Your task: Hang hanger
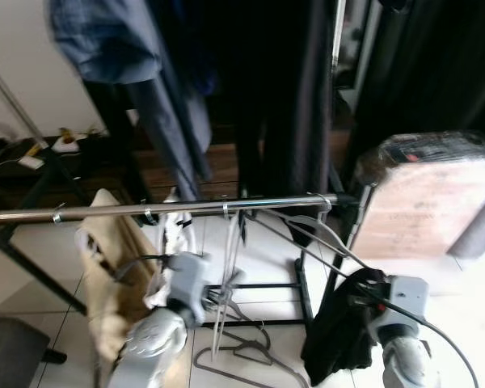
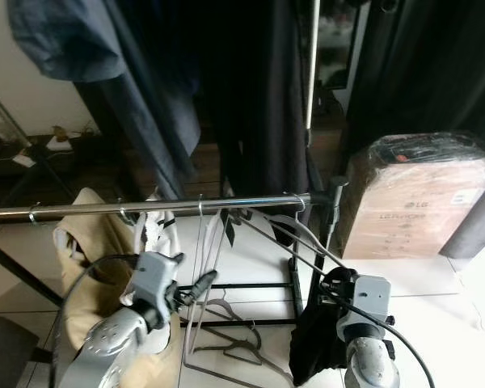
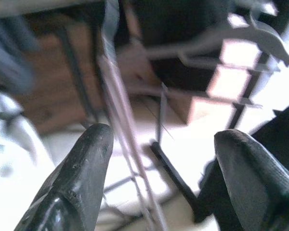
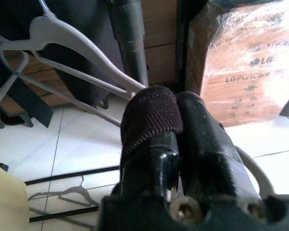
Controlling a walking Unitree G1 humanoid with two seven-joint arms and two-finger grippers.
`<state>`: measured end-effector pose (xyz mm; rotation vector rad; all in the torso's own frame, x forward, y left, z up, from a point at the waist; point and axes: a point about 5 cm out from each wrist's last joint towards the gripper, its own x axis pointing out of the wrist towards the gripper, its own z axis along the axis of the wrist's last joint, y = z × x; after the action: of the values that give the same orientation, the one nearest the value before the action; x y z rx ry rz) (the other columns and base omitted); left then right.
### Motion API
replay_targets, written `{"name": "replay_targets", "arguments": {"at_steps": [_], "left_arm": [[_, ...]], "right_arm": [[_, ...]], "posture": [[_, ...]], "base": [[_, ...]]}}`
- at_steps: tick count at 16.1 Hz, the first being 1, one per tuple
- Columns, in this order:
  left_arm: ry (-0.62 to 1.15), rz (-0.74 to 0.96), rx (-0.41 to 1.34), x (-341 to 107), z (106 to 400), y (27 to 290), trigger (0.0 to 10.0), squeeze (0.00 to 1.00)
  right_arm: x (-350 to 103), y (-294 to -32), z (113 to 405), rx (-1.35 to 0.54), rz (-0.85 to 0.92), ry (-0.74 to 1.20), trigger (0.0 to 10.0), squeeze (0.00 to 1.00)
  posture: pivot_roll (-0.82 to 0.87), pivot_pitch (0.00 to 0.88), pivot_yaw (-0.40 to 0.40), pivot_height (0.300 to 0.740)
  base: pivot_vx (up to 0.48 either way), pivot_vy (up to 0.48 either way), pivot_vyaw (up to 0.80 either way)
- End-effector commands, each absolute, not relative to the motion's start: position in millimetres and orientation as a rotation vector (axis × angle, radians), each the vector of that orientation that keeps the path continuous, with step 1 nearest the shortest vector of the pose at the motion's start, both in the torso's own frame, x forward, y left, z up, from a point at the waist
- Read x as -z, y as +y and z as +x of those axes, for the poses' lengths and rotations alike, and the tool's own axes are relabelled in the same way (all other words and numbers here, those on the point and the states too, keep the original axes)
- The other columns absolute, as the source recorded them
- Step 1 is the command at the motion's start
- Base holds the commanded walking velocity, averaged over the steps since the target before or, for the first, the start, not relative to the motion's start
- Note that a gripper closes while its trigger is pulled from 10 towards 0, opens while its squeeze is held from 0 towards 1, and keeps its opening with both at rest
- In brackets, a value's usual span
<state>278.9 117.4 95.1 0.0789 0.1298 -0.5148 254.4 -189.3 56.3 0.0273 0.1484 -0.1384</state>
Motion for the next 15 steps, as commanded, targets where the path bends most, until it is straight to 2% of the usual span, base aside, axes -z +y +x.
{"name": "replay_targets", "arguments": {"at_steps": [1,2,3,4,5,6,7,10,15], "left_arm": [[0.201,0.091,0.521,-86,281,121,10.0,0.00],[0.210,0.095,0.486,-86,292,120,10.0,0.00],[0.223,0.088,0.468,-86,299,118,10.0,0.74],[0.226,0.108,0.458,-86,304,116,10.0,0.74],[0.247,0.122,0.434,-87,313,117,10.0,0.67],[0.267,0.143,0.407,-89,323,116,10.0,0.00],[0.276,0.143,0.408,-88,325,115,10.0,0.00],[0.316,-0.008,0.403,-89,341,110,10.0,0.00],[0.334,0.031,0.392,-87,352,105,10.0,0.00]], "right_arm": [[-62,-183,257,0.120,0.034,0.121,10.0,0.00],[-62,-183,256,0.122,0.035,0.120,10.0,0.00],[-63,-182,256,0.122,0.034,0.119,10.0,0.00],[-63,-182,256,0.121,0.034,0.119,10.0,0.00],[-63,-182,256,0.122,0.034,0.118,10.0,0.00],[-63,-183,254,0.127,0.035,0.118,10.0,0.00],[-63,-184,253,0.128,0.035,0.117,10.0,0.00],[-63,-182,250,0.127,0.035,0.120,10.0,0.00],[-65,-182,240,0.141,0.038,0.120,10.0,0.00]], "posture": [[-0.08,0.114,0.048,0.740],[-0.09,0.119,0.047,0.740],[-0.09,0.125,0.047,0.740],[-0.09,0.125,0.047,0.740],[-0.10,0.131,0.049,0.740],[-0.10,0.136,0.049,0.740],[-0.11,0.140,0.050,0.740],[-0.12,0.165,0.050,0.740],[-0.14,0.208,0.064,0.740]], "base": [[0.000,0.000,0.00],[0.000,0.000,0.00],[0.000,0.000,0.00],[0.000,0.000,0.00],[0.000,0.000,0.00],[0.000,0.000,0.00],[0.000,0.000,0.00],[0.000,0.000,0.00],[0.000,0.000,0.00]]}}
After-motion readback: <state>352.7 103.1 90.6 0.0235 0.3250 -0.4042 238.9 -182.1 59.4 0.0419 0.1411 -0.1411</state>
